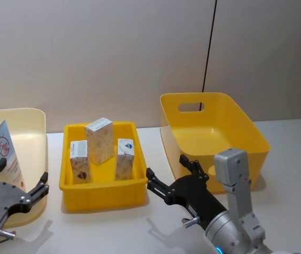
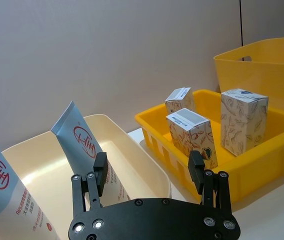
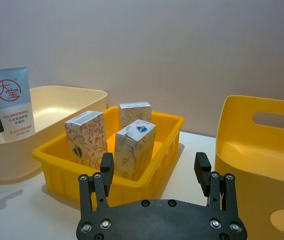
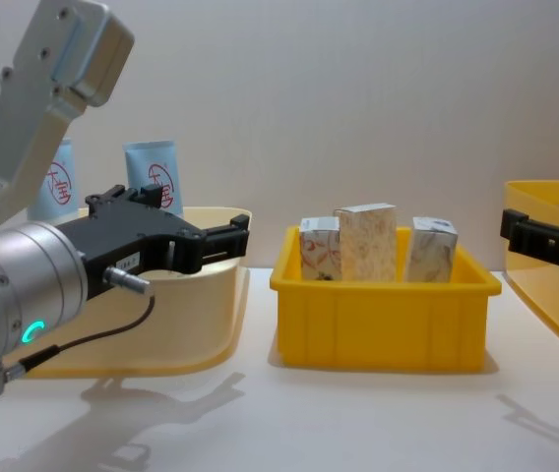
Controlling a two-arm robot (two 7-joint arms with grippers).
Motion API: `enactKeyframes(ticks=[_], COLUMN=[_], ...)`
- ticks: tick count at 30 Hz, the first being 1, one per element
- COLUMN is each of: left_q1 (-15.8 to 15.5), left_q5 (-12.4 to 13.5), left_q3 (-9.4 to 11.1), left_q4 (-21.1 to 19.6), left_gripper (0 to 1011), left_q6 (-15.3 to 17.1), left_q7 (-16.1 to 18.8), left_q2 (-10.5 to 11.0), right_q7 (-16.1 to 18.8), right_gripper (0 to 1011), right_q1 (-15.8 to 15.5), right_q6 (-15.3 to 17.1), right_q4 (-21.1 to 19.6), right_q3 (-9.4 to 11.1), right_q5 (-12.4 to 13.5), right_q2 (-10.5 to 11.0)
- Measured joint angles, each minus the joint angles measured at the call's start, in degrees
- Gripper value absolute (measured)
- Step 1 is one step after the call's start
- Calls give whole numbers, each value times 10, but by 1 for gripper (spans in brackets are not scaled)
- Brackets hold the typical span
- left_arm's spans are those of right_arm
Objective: Bimanual collaborative sorting of washing and personal care products
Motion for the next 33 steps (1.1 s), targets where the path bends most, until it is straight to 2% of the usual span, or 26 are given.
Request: enactKeyframes(ticks=[33], left_q1=[0], left_q5=[0], left_q3=[0], left_q4=[0], left_gripper=[1003], left_q6=[0], left_q7=[0], left_q2=[0], right_q7=[0], right_gripper=[1001], right_q1=[0], right_q6=[0], right_q4=[0], right_q3=[0], right_q5=[0], right_q2=[0])
